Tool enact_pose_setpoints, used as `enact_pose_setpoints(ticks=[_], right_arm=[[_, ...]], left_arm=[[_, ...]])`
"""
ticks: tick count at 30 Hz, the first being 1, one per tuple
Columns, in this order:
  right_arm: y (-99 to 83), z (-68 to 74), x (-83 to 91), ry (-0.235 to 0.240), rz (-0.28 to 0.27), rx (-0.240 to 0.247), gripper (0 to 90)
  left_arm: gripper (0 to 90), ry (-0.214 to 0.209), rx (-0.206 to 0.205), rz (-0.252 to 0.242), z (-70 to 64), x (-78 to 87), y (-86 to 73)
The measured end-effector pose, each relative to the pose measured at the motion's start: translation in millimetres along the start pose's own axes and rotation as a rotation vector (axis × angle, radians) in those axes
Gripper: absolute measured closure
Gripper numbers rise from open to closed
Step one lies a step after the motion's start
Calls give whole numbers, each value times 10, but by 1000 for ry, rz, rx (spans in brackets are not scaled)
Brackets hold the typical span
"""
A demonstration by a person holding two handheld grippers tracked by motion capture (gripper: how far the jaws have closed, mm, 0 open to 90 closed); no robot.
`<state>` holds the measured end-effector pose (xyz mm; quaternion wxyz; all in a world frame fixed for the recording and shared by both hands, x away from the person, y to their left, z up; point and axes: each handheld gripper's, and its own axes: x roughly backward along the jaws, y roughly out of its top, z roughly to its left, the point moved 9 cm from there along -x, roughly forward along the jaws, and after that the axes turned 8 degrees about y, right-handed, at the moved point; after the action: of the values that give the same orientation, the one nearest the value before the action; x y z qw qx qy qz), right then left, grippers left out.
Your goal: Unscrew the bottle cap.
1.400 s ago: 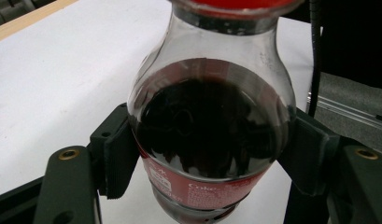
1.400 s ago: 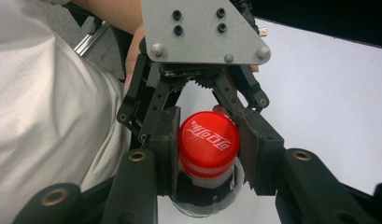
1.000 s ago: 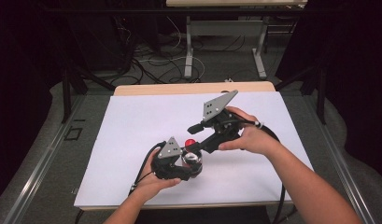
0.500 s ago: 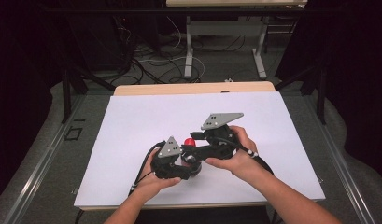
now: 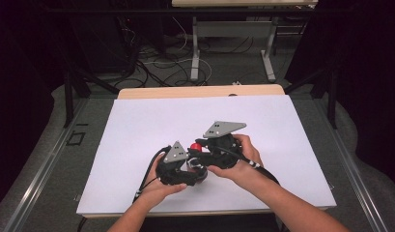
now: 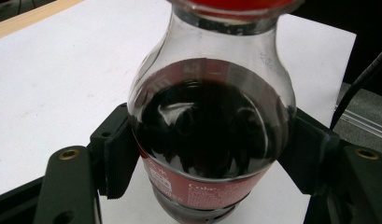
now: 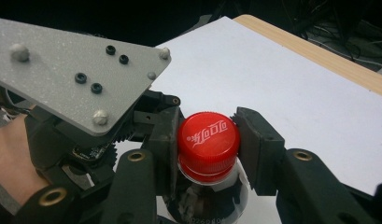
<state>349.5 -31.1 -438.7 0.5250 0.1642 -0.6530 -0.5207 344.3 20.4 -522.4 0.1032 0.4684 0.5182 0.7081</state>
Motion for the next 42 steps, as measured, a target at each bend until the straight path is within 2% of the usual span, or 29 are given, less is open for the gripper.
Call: enact_pose_setpoints(ticks=[1, 2, 3, 5, 6, 8, 9, 13, 15, 17, 18, 19, 20, 21, 22, 23, 25, 26, 28, 30, 31, 32, 35, 36, 37, 39, 41, 42], right_arm=[[-1, -1, -1, 9, 6, 10, 612], [-4, -2, -2, 49, 30, 43, 613], [-4, -2, -2, 49, 30, 43, 613], [7, -25, -7, 87, 33, 57, 614], [13, -25, -9, 120, 42, 88, 614], [19, -42, -2, 161, 56, 112, 615], [25, -47, 0, 185, 67, 142, 615], [48, -70, 12, 281, 108, 199, 616], [62, -71, 16, 346, 124, 238, 616], [70, -83, 22, 404, 143, 284, 617], [71, -77, 27, 443, 155, 323, 617], [74, -86, 31, 469, 168, 323, 617], [81, -97, 28, 491, 173, 342, 617], [82, -97, 34, 523, 183, 369, 617], [95, -116, 31, 577, 193, 389, 617], [95, -116, 31, 577, 193, 389, 617], [96, -116, 46, 647, 197, 442, 617], [99, -127, 47, 662, 203, 446, 617], [94, -123, 59, 700, 218, 493, 617], [89, -126, 54, 721, 229, 502, 617], [84, -129, 53, 731, 230, 506, 616], [80, -134, 49, 734, 232, 505, 614], [86, -141, 34, 708, 223, 462, 601], [87, -148, 31, 694, 230, 434, 529], [90, -153, 25, 673, 232, 411, 462], [102, -170, 17, 606, 225, 370, 435], [122, -183, 31, 545, 214, 314, 403], [148, -179, 54, 497, 176, 274, 399]], left_arm=[[298, -4, 3, 2, -4, -1, -4], [299, -4, 3, 2, -3, 0, -6], [299, -4, -4, 3, 5, 0, -7], [299, -3, -5, 5, 4, 3, -9], [298, -4, -1, 2, 5, 4, -6], [298, -2, -8, 0, 5, 7, -2], [298, -13, -15, 5, 3, 16, -1], [299, -14, -15, -9, -11, 14, 14], [299, -28, -22, 4, -25, 31, 8], [299, -19, -40, -14, -24, 24, 20], [299, -28, -30, -14, -41, 24, 22], [299, -25, -36, -16, -31, 24, 25], [299, -37, -45, -6, -41, 36, 18], [299, -34, -37, -17, -44, 28, 26], [299, -37, -35, -20, -46, 30, 29], [299, -43, -53, -12, -47, 45, 27], [299, -54, -45, -20, -78, 41, 33], [299, -57, -61, -16, -75, 46, 31], [299, -60, -70, -7, -92, 45, 23], [299, -61, -62, -16, -100, 33, 23], [299, -71, -60, -2, -107, 40, 13], [299, -63, -62, -3, -92, 37, 14], [299, -53, -62, -3, -71, 37, 16], [299, -50, -56, -5, -63, 40, 19], [299, -46, -50, -4, -54, 42, 21], [299, -34, -41, -8, -32, 45, 26], [298, -30, -12, -14, -29, 39, 27], [298, -26, -14, -10, -13, 42, 26]])
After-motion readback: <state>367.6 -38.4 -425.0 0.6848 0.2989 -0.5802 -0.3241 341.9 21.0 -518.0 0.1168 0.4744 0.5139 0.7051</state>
